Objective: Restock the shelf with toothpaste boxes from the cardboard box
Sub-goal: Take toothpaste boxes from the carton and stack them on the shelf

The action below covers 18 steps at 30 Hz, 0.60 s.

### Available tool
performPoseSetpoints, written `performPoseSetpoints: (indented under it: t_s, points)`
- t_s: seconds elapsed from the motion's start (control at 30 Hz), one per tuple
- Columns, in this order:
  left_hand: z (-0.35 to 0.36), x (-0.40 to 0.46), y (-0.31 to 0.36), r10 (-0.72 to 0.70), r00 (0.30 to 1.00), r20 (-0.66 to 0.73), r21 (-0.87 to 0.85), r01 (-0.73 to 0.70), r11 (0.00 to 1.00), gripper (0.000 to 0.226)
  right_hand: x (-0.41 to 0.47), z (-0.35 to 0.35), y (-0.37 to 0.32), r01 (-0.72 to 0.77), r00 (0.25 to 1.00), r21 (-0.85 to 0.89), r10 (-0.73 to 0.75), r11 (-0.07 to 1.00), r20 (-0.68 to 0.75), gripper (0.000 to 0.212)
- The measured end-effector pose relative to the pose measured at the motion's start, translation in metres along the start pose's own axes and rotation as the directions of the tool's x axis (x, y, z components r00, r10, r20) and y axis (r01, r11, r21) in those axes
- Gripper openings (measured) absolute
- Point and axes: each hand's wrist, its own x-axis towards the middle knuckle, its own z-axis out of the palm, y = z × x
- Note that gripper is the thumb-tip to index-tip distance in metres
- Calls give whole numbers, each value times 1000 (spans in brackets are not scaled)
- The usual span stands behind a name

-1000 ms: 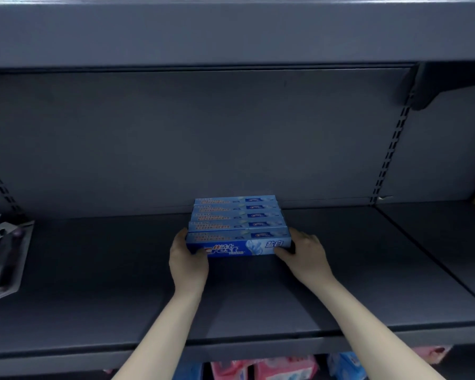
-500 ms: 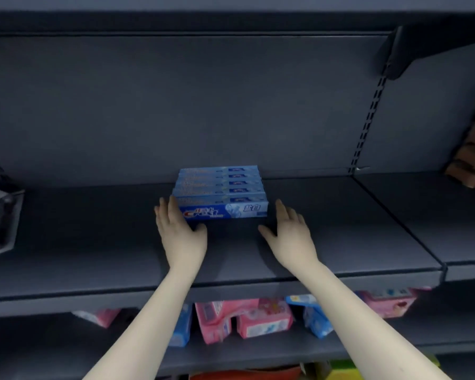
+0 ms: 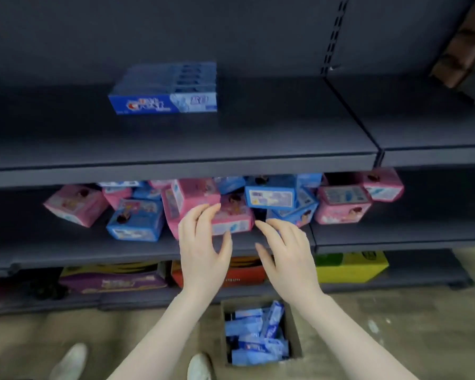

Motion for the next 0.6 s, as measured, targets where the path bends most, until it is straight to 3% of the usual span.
performPoseSetpoints:
  t_s: [0.2, 0.4, 0.6]
  points:
    - [68, -83, -40, -131, 944, 303, 51, 121, 991, 42, -92, 53, 56, -247, 939, -54, 253, 967, 233, 36]
    - [159, -185, -114, -182, 774, 607, 117, 139, 983, 46, -193, 146, 116, -392, 740, -210, 442, 896, 506, 34]
    - [252, -280, -191, -278, 596, 753, 259, 119, 959, 67, -272, 241, 168, -474, 541, -284, 530, 833, 653, 40]
